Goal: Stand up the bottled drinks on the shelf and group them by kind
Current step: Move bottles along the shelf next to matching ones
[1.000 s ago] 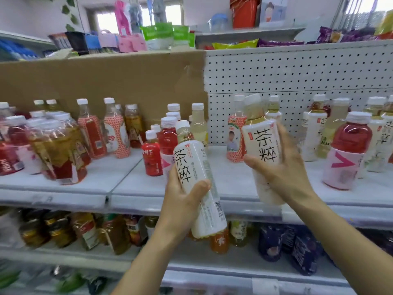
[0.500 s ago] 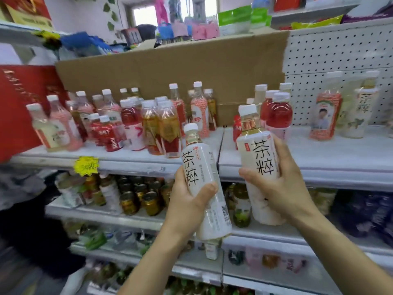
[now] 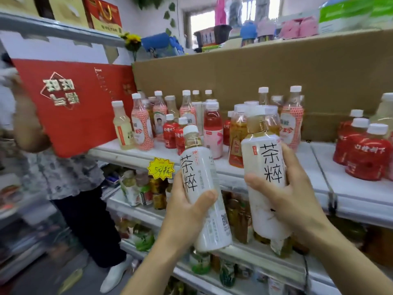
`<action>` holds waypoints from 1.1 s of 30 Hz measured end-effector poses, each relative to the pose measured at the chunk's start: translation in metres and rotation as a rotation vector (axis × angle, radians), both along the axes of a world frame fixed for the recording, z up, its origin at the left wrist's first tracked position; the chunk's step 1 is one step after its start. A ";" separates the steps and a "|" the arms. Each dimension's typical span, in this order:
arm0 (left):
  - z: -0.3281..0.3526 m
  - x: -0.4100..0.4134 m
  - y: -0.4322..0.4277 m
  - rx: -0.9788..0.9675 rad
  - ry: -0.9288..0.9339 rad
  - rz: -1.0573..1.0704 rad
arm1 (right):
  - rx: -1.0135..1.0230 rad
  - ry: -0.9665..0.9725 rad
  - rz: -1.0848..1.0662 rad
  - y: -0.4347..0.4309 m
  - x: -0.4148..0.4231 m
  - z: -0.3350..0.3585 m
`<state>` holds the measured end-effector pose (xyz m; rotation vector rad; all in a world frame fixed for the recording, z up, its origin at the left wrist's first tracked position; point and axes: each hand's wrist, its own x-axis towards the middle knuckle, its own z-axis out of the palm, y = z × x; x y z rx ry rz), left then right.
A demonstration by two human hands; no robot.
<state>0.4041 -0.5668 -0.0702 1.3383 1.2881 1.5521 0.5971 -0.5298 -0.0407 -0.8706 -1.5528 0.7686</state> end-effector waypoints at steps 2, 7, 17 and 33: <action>0.002 -0.024 0.019 0.006 0.010 0.016 | 0.015 0.014 0.010 0.021 -0.023 0.002; 0.012 -0.086 0.071 0.008 0.074 0.072 | 0.038 0.048 0.003 0.072 -0.075 0.012; 0.042 -0.191 0.181 0.187 0.228 0.216 | 0.074 0.079 -0.083 0.148 -0.155 0.025; 0.015 -0.249 0.290 0.147 0.476 0.037 | 0.167 0.140 -0.422 0.186 -0.212 0.081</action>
